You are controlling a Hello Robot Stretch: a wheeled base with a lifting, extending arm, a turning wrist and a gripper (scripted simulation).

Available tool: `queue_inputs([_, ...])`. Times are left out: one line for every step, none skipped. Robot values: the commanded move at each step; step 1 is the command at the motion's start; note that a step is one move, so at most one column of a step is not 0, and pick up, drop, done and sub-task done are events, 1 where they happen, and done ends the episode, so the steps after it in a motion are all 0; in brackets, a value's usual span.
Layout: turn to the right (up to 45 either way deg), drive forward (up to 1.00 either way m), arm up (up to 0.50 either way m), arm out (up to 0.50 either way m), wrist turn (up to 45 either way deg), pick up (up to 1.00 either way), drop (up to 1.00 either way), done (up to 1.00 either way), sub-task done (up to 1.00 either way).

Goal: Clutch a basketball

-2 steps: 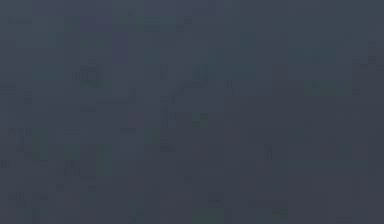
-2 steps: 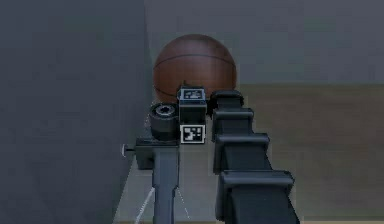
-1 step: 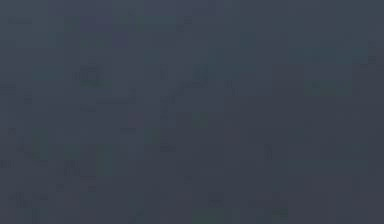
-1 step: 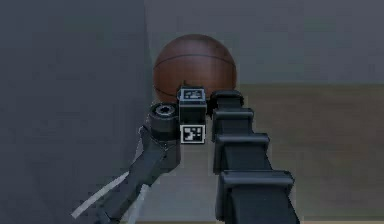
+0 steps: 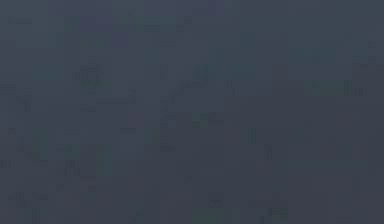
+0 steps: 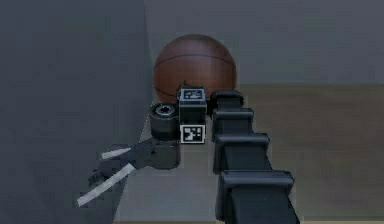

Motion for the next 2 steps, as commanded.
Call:
queue_inputs([0.0, 0.00, 0.00, 0.00, 45.0, 0.00, 0.00, 0.00, 0.00])
queue_inputs([0.0, 0.00, 0.00, 0.00, 45.0, 0.00, 0.00, 0.00, 0.00])
